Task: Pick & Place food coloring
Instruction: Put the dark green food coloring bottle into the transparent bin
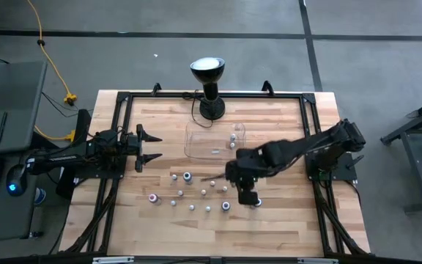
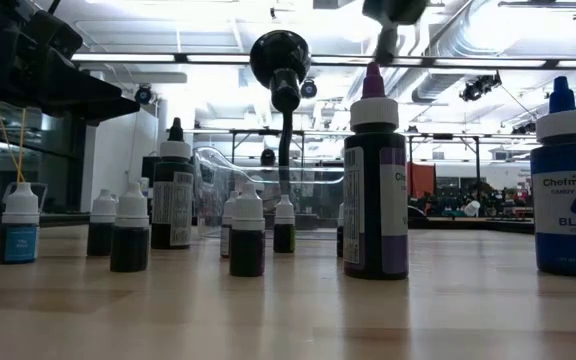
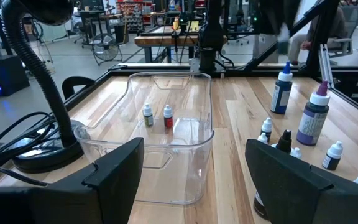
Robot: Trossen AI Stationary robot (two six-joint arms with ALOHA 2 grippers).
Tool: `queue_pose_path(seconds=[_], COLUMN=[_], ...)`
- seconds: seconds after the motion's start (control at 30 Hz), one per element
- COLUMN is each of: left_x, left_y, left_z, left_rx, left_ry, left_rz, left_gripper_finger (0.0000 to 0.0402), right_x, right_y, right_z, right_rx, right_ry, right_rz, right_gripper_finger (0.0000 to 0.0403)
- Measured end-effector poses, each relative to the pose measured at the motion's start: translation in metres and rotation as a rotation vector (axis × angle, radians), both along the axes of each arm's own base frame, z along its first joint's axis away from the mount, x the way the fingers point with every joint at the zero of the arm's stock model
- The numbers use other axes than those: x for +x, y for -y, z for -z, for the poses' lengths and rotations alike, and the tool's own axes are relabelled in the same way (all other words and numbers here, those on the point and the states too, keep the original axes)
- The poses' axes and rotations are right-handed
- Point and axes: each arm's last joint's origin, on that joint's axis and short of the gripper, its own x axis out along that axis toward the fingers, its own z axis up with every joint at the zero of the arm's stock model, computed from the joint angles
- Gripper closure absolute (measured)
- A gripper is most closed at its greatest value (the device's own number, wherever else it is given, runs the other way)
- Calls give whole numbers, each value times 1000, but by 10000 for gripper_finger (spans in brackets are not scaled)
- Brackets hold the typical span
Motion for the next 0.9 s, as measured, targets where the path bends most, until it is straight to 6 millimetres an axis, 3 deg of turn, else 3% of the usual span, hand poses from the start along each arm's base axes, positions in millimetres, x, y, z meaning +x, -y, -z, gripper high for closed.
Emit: queue_pose_path(seconds=[0.13, 0.27, 0.7, 0.9], left_x=[0, 0, 0, 0], left_y=[0, 0, 0, 0], left_z=[0, 0, 0, 0], left_rx=[0, 0, 0, 0], left_ry=[0, 0, 0, 0], left_rz=[0, 0, 0, 0], left_gripper_finger=[124, 124, 124, 124], right_x=[5, 9, 42, 45], right_y=[19, 38, 100, 117], right_z=[-19, -24, 23, 38], right_rx=[-25, -37, 37, 45], right_ry=[54, 74, -80, -151], right_rz=[85, 192, 575, 691], right_gripper_finger=[363, 363, 363, 363])
